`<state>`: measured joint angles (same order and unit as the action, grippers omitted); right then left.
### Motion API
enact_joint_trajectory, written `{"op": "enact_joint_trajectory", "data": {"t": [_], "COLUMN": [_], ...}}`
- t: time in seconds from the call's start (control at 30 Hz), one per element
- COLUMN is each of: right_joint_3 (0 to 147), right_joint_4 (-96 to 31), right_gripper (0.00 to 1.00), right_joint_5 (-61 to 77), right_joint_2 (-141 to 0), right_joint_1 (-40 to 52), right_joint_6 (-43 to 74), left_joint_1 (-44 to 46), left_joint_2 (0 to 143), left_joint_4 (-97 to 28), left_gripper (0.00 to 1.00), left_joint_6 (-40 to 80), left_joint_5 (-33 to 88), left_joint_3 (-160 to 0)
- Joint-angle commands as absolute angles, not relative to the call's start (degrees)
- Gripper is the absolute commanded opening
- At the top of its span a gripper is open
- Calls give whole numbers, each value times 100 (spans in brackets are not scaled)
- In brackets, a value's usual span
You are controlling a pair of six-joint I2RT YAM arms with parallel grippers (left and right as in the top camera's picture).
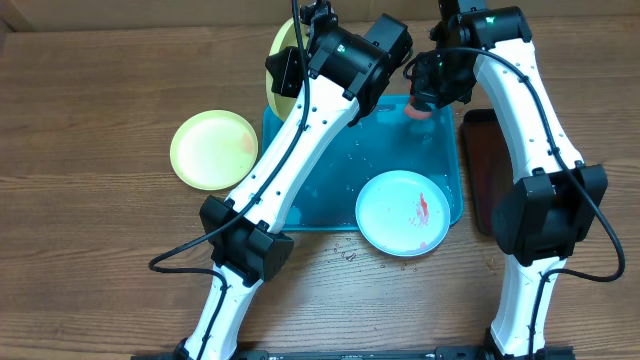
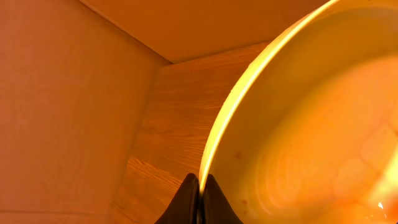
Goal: Clean dirty plates on tray and stack at the side
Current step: 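Carry the yellow plate left and stack it on the cleaned yellow plate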
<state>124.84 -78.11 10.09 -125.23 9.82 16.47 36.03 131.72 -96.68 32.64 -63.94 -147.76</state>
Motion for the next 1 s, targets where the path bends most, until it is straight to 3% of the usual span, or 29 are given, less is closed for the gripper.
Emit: {"op": "enact_joint_trajectory", "data": {"t": [0.0, 0.43, 0.8, 0.97], "right_joint_3": [12586, 12586, 12586, 12586], "right_joint_4": [-7854, -7913, -7878, -7876], "right_gripper": [4, 4, 4, 4], "right_joint_5": [985, 985, 987, 991], "right_joint_2": [-12379, -12379, -12379, -12379], "right_joint_1": [961, 961, 961, 961], "right_joint_6": [1627, 1627, 1627, 1629], "left_joint_1": [3636, 3522, 3603, 3806], "left_joint_2": [12827, 11520, 10842, 10842], "left_joint_4": [-9682, -9682, -9537, -8858], "left_gripper": [4, 4, 5, 4], "left_joint_6": [3138, 3286, 5942, 6265], "left_joint_5": [-6261, -5203, -6569, -7061], "left_joint_3": [-14892, -14326, -11292, -10213]}}
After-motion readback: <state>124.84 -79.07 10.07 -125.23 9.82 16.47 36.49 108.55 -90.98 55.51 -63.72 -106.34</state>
